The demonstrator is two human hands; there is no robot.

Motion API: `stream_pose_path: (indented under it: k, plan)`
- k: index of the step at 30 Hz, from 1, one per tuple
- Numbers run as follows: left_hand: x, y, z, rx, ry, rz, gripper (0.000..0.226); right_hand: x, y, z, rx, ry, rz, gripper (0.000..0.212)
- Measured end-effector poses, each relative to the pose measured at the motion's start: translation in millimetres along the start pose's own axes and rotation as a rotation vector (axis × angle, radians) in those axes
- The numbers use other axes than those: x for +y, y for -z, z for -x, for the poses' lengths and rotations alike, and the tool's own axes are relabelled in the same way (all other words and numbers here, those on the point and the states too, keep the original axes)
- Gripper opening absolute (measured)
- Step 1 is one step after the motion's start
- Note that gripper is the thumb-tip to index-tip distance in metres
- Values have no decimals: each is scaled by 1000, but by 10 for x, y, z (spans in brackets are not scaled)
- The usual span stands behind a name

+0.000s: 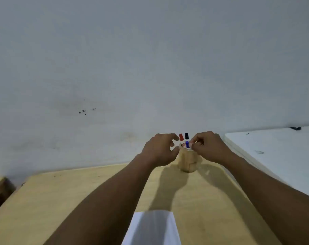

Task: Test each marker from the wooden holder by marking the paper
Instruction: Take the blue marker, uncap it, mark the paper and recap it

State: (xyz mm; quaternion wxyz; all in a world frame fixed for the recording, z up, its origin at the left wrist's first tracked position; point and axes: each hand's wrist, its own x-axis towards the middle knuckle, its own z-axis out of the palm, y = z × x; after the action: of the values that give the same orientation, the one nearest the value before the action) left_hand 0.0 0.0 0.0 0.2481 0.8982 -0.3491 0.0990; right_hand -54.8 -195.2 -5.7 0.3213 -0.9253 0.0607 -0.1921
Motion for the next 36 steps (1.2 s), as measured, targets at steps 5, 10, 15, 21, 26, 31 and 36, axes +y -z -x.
stream_pose_path:
  k: [5,10,15,21,26,31,36]
  plan:
    - [-46,-456,-499,-35,-37,-7,42,466,-116,-251,56,-93,-25,9]
    - [-73,-645,-701,-26,-48,0,22,721,-176,-298,57,-132,-29,7]
    - [12,-418,-598,112,26,165,17,497,-53,-164,51,-136,-105,11]
    - [269,285,-114,267,136,488,14,-318,41,282,-260,-441,-709,52]
    - [272,700,566,149,220,765,15,-871,-260,743,-276,-558,-1305,70]
    - [55,745,1170,202,267,778,34,-1236,-518,1000,-59,-523,-1570,30]
    - [-488,807,1675,238,378,422,34,-1211,-492,1105,-88,-422,-1423,27]
